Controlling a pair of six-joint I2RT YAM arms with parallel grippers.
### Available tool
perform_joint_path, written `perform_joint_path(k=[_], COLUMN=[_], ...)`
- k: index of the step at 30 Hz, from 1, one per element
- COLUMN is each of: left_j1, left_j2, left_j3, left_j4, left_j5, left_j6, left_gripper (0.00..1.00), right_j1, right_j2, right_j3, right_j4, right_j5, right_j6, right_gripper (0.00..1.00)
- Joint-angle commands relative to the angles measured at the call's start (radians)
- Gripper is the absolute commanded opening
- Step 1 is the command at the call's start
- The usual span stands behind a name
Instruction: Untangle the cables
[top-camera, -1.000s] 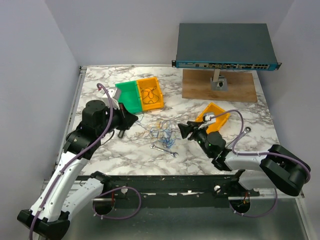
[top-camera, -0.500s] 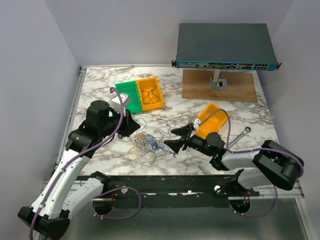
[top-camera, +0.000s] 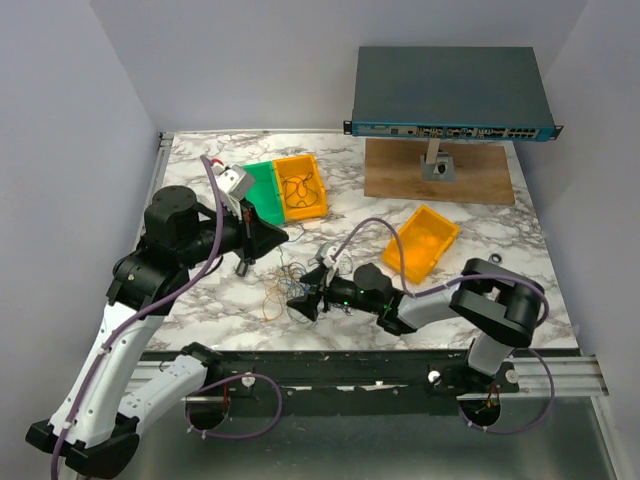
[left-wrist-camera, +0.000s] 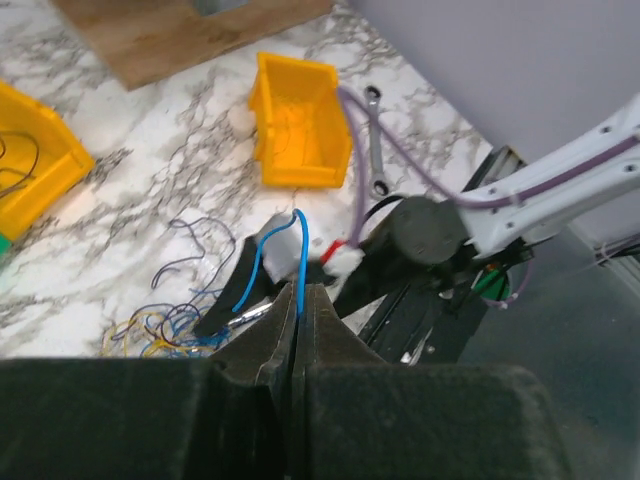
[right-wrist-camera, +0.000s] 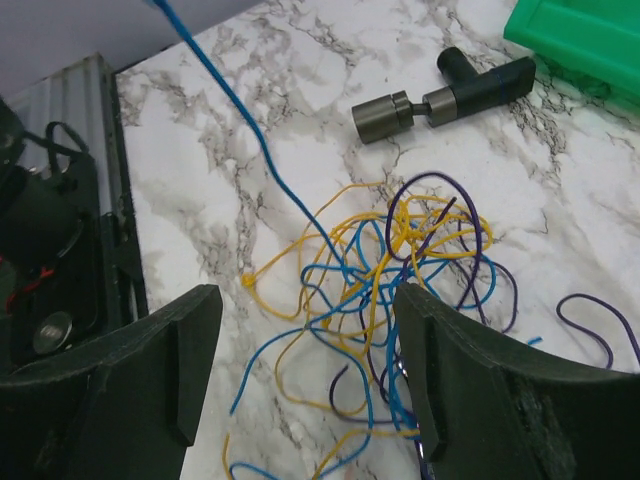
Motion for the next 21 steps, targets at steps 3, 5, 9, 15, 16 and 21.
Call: perform_joint_path(k=[3,5,9,15,16,21], left_j1=[-0.005,-0.003,0.004,0.006,0.006,0.006], left_j2=[0.026,0.038,0.103,0.115,0.092,-0.029], left_j3=[0.162,0.260,0.608,0.851,0.843,0.764], left_j4=[0.068,0.032,-0.184,-0.263,-0.249,-0.167], left_j5=[0.183,0.119,-0.192,-0.558,-0.633,-0.955], left_j6=[-0.104,-0.106,-0.046,-0.045,-0.050,-0.024], left_gripper=[0.00,0.00,0.00,0.00,0.00,0.00], right_j1=[0.037,0.037,0.032,-0.002,-0.004,-0.047], right_j2=[0.198,0.208,0.170,0.136,0.125,0.090], right_j3=[0.213,0.209,0.156,0.163,0.154,0.145], right_j4=[-0.220,-0.232,-0.232,-0.350,-0.355,-0.450], right_j5=[0.230,0.273,0.505,0.655,0.677,0.771], right_j6=[0.027,0.055,0.101,0.183,0.188,0.276], right_gripper=[0.76,0.74,0.59,0.31,0.31,0.31])
